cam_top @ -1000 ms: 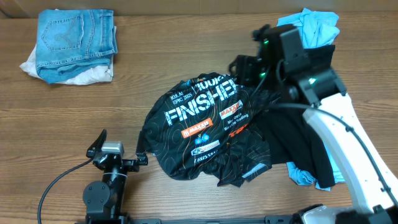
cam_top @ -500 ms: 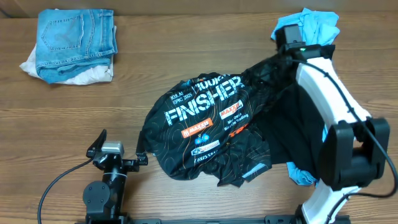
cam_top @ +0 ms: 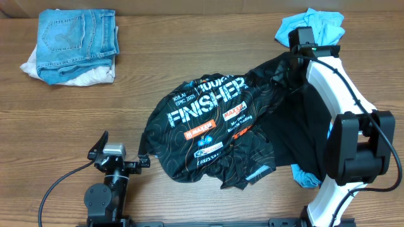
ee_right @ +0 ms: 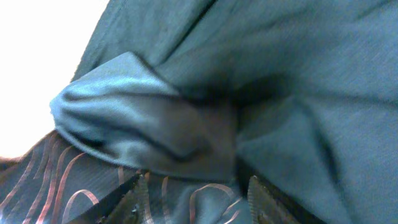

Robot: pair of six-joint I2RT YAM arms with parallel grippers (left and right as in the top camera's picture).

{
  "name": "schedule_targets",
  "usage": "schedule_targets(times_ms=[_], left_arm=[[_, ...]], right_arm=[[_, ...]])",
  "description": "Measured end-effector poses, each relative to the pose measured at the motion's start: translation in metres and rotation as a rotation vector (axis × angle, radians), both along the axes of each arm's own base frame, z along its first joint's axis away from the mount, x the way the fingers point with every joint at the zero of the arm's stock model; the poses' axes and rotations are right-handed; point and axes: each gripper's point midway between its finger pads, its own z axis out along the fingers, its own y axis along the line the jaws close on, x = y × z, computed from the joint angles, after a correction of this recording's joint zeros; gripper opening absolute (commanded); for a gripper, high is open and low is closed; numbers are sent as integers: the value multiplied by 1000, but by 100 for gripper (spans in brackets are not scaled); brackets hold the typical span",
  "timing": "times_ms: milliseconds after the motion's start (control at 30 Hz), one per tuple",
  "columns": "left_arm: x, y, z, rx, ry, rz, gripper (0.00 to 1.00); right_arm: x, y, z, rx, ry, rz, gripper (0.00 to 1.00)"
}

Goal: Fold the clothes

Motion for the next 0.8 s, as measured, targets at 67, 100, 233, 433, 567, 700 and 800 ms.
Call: schedule_targets(times_ms=[67,100,233,433,567,700,800], left_arm=[[0,0,0,0,0,0,100],[0,0,0,0,0,0,100],[0,0,0,0,0,0,100],[0,0,0,0,0,0,100],[0,0,0,0,0,0,100],[0,0,0,0,0,0,100],[0,0,0,0,0,0,100]], right_arm=[[1,-4,0,-27,-4,21,57],[1,-6,0,-37,-4,33,57],[1,-8,0,-43,-4,94,57],[2,-5,-5,-19,3,151,52],[2,0,-19,4,28,171,27],[3,3,-26,20,34,181,4],[7,5,-25,27,20,186,4]])
